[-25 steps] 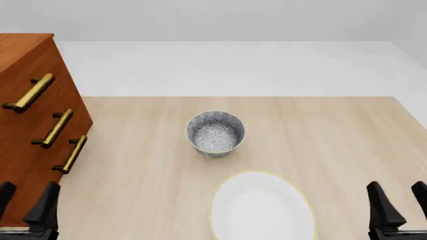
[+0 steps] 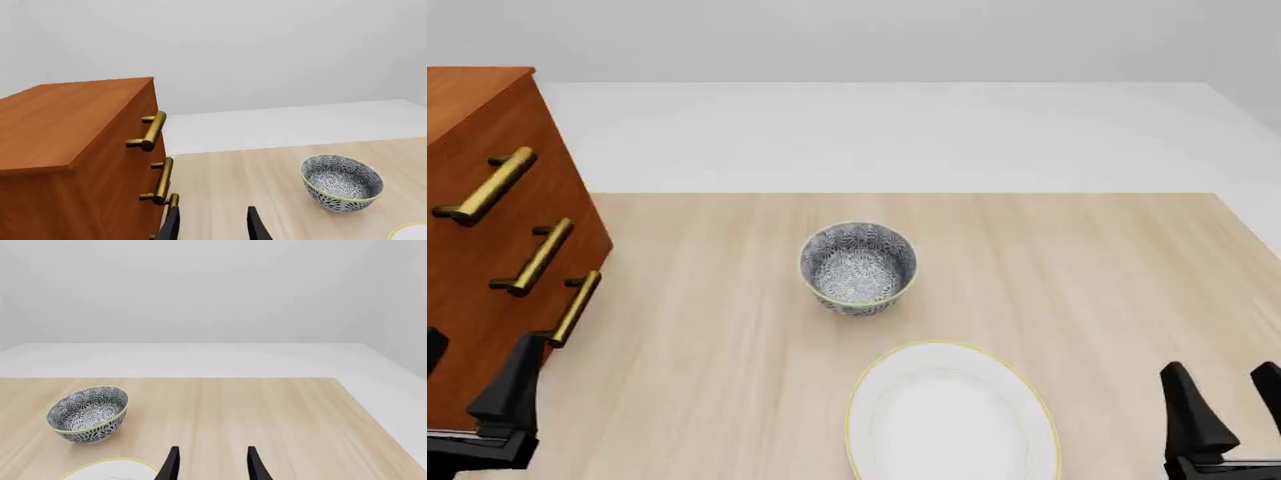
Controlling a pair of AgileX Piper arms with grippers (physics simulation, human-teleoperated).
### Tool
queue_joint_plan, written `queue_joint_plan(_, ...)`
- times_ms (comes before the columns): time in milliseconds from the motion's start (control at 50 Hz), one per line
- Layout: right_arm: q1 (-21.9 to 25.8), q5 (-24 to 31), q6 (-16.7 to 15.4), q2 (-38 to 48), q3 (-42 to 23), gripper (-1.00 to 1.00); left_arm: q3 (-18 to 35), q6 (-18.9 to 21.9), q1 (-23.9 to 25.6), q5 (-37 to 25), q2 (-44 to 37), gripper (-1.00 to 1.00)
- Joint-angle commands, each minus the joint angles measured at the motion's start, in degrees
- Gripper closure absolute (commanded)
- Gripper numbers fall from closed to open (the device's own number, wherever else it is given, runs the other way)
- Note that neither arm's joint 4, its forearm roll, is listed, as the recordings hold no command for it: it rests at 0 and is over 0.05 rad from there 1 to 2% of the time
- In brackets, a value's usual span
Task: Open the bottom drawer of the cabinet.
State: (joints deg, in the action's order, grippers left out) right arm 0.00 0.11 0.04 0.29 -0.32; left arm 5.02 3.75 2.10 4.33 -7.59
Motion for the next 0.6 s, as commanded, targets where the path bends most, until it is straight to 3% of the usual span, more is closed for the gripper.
queue_joint_plan(20, 0.00, 0.08, 0.01, -0.01, -0.06, -1.00, 5.07, 5.19, 3.00, 5.39, -10.93, -1.00)
queue_joint_plan(120, 0.00, 0.07, 0.00, 0.00, -0.05, -1.00, 9.30, 8.62, 4.94, 12.57, -24.70, -1.00)
queue_joint_plan(240, 0.00, 0.04, -0.01, 0.01, -0.04, -1.00, 10.45, 17.67, 4.13, 10.19, -28.79, -1.00)
queue_joint_plan(340, 0.01, 0.05, -0.02, 0.02, -0.05, -1.00, 12.40, 20.43, 5.21, 7.36, -29.47, -1.00)
queue_joint_plan(480, 0.01, 0.05, -0.02, 0.02, -0.06, -1.00, 13.97, 29.73, 4.21, 5.74, -34.26, -1.00)
queue_joint_plan(500, 0.01, 0.05, -0.02, 0.02, -0.06, -1.00, 14.56, 28.99, 4.44, 4.65, -33.59, -1.00)
queue_joint_plan(600, 0.01, 0.04, -0.01, 0.03, -0.05, -1.00, 14.32, 33.06, 4.98, 3.19, -33.94, -1.00)
